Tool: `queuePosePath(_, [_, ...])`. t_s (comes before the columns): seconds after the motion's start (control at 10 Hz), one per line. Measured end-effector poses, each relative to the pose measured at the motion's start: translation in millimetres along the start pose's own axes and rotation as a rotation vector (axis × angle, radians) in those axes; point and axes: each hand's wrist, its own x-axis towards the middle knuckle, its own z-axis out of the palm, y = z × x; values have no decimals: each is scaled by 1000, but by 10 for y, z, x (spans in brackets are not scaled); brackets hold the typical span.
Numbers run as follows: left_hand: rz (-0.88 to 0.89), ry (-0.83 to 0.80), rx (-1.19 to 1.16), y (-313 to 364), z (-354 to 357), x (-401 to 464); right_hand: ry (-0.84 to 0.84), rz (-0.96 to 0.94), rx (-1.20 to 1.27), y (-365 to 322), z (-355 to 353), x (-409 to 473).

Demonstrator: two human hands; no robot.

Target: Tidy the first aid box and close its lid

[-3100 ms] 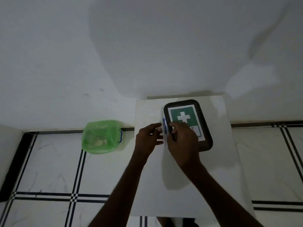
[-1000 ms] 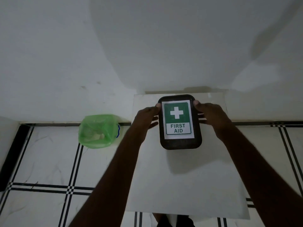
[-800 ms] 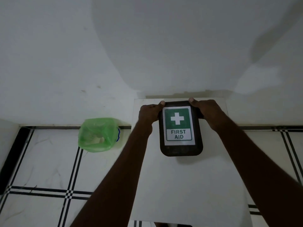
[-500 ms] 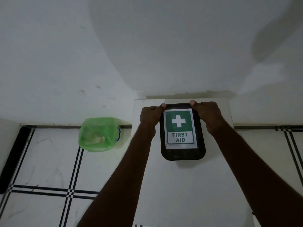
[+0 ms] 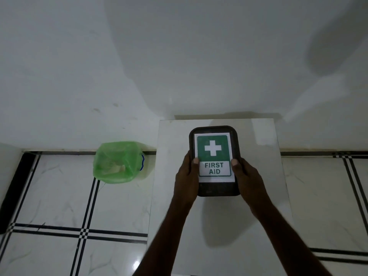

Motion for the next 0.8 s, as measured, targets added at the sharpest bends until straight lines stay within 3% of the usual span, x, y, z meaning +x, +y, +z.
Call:
queuePosePath(0.3, [67,58,33,6,152,238,49,8,182,-54,38,181])
queuePosePath(0.5, [14,32,46,137,176,293,26,58,206,-117,-105,312])
queuePosePath(0.6, [29,69,44,231,89,181,0,47,158,-154,-190,233])
queuePosePath(0.7, [107,147,119,485,-68,-27,79,-21,-27,-381,-331,48])
queuePosePath(0.8, [241,202,201,740,-276,-340,123,-198,-163,-732,-505,-346])
